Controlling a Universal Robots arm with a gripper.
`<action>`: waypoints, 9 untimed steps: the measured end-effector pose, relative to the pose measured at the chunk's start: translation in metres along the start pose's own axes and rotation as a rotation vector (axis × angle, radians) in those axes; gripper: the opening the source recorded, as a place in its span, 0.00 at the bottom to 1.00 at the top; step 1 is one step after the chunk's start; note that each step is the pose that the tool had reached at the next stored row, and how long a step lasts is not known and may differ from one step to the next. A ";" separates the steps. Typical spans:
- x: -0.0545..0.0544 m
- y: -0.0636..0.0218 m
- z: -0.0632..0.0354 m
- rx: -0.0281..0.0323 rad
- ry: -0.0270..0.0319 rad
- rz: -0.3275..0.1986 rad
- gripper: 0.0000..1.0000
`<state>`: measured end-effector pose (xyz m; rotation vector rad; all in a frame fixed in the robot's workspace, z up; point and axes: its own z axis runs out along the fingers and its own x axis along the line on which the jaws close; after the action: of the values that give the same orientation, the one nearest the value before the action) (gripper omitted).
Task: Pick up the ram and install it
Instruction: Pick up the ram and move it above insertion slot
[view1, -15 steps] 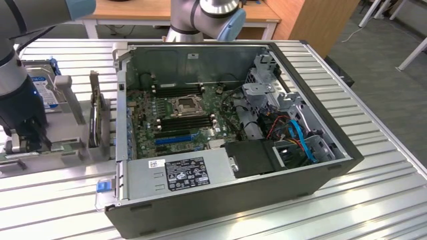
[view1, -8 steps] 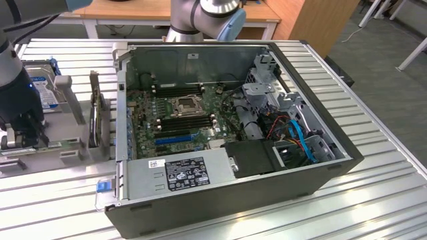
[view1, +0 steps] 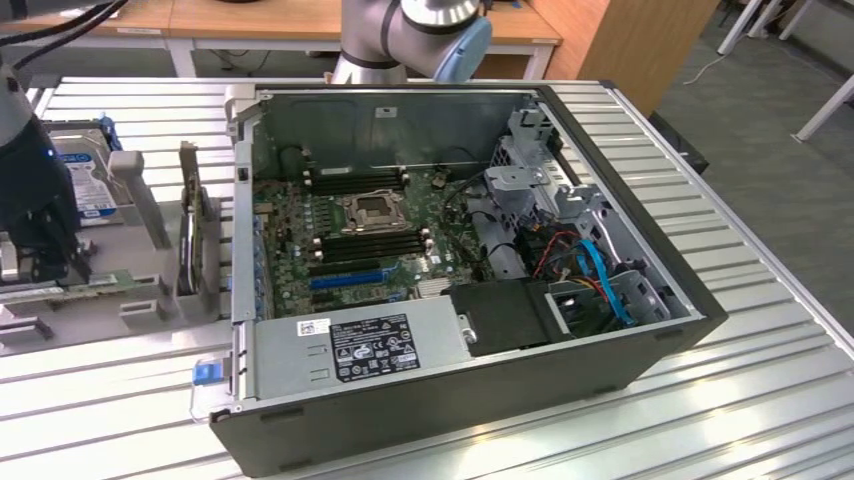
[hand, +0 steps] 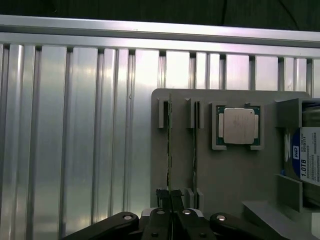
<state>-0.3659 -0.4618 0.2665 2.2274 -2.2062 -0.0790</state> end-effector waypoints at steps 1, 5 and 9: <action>0.000 0.0001 -0.0021 0.0000 -0.0001 0.000 0.11; 0.000 0.0004 -0.0105 0.0000 0.0000 0.000 0.11; -0.001 0.0007 -0.0176 0.0001 0.0000 0.000 0.11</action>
<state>-0.3659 -0.4618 0.2841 2.2275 -2.2062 -0.0789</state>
